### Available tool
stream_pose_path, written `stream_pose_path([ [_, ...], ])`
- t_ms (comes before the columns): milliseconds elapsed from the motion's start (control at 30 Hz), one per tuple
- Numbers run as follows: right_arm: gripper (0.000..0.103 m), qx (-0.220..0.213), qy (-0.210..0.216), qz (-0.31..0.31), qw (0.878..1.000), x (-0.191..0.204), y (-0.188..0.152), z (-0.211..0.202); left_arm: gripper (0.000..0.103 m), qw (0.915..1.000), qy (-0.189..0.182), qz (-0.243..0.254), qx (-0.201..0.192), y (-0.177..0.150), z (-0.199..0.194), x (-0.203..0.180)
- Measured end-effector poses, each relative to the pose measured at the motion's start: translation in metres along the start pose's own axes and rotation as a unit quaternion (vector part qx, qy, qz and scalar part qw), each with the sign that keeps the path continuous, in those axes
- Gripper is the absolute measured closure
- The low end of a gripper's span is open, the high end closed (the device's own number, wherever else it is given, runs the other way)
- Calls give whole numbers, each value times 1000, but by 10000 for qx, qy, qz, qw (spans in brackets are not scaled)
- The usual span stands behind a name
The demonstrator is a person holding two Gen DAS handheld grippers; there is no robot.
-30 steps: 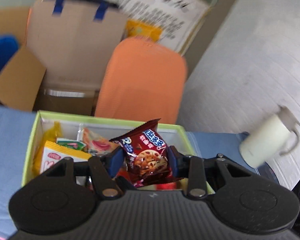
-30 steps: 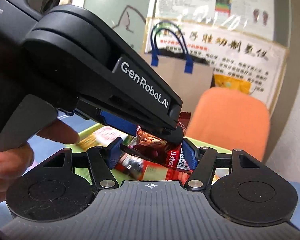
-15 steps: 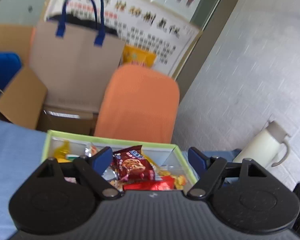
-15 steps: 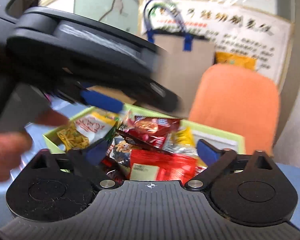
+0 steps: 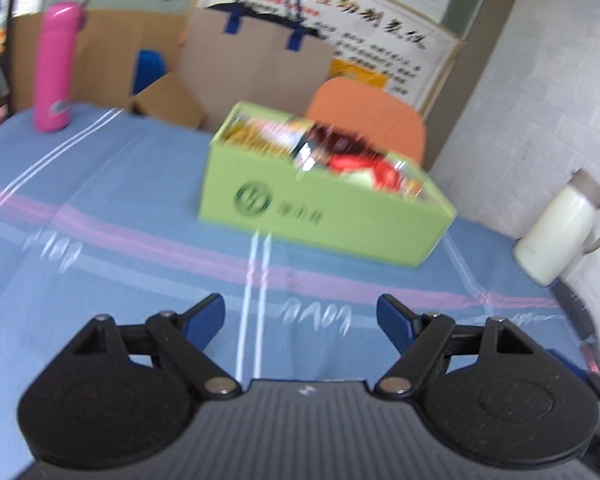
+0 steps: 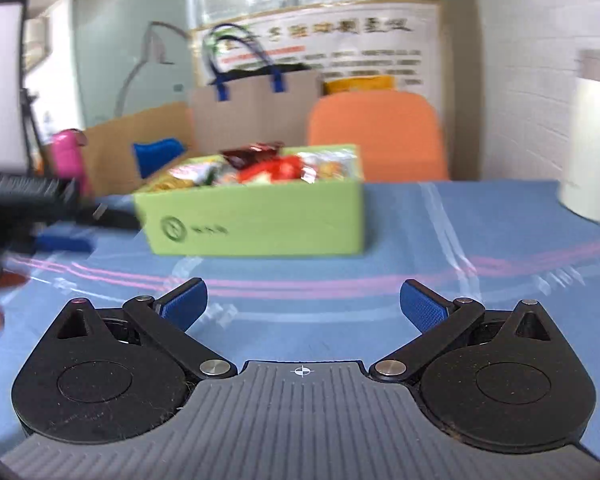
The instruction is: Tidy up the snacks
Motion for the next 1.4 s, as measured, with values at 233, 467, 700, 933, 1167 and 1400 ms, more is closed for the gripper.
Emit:
stream_pose_path([
  [233,10,193,-538,1005,9933,-31,-31,-33,24,9981,186,530,258,-30,-13,-20],
  [467,10,330,-1000,1238,9867,-34,-24,-57,23,9981,110,585,126,-30,-34,-34],
  [700,10,573,-800,1051,9896,-22,-29,-59,23,9973,238,694,96,-31,-37,-34],
  [933,10,790,-721,986,9894,-14,-35,-50,23,9964,295,794,63,-30,-37,-36],
  [1167,10,789,-771,924,9896,-14,-33,-47,23,9958,332,854,-4,-27,-39,-36],
  [1400,10,758,-784,948,9895,-17,-30,-49,23,9952,372,907,-4,-26,-39,-39],
])
Point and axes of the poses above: each gripper's, at about its wrist camera, not at the fingertips, and z roughly the way its jaws point, x to its left, y to its top, the point moved 8 cm from there along z, roughly the way its jaws point
